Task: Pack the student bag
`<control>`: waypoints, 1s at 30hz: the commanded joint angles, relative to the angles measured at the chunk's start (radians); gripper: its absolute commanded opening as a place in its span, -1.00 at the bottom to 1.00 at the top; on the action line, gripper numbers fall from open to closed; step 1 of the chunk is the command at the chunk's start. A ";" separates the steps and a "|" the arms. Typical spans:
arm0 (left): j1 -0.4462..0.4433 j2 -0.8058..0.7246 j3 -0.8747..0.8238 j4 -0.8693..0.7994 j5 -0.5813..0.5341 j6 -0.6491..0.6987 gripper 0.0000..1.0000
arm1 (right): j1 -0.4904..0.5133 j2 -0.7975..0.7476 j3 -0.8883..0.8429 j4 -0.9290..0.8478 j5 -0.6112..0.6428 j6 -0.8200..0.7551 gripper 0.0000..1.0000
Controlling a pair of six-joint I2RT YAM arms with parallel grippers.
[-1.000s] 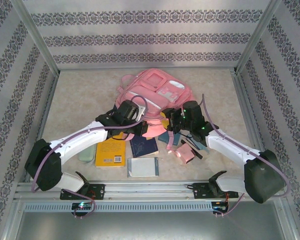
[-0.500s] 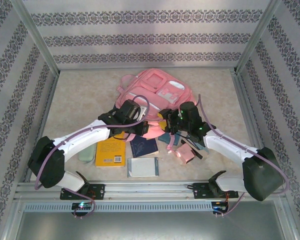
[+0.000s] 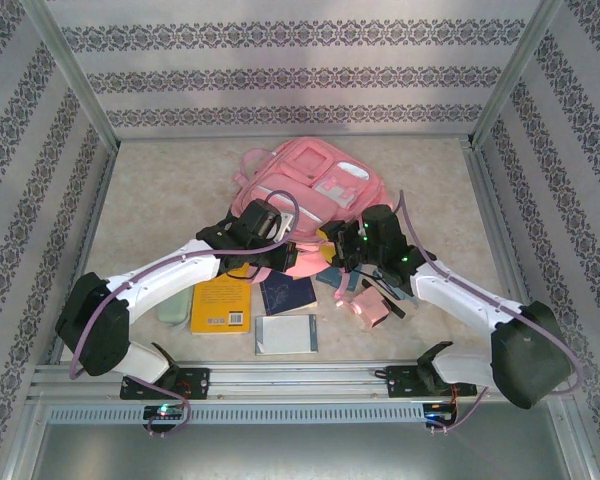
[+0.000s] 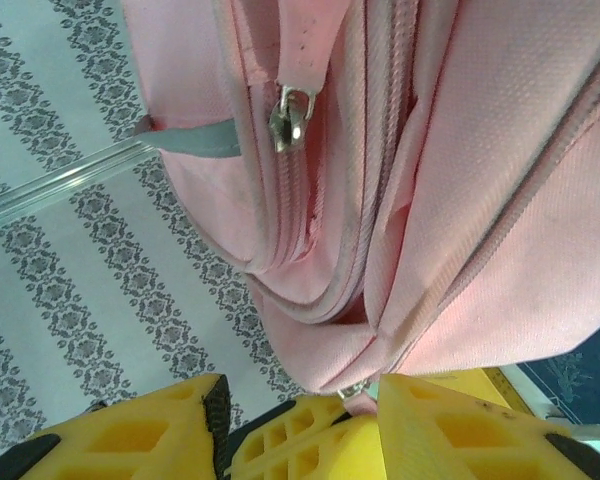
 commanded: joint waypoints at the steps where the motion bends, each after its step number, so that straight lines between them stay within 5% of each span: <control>1: -0.019 -0.033 0.022 0.022 0.016 0.012 -1.00 | -0.008 -0.030 -0.035 -0.036 0.011 -0.019 -0.12; 20: -0.019 -0.032 0.018 0.017 0.034 0.025 -1.00 | -0.010 0.173 0.093 0.042 -0.019 -0.040 -0.08; 27: -0.019 -0.045 0.019 -0.008 0.008 0.039 -1.00 | -0.029 0.198 0.173 -0.032 -0.040 -0.112 -0.93; 30: -0.017 -0.057 0.015 -0.024 -0.016 0.047 -1.00 | -0.053 0.185 0.169 -0.077 -0.072 -0.144 -1.00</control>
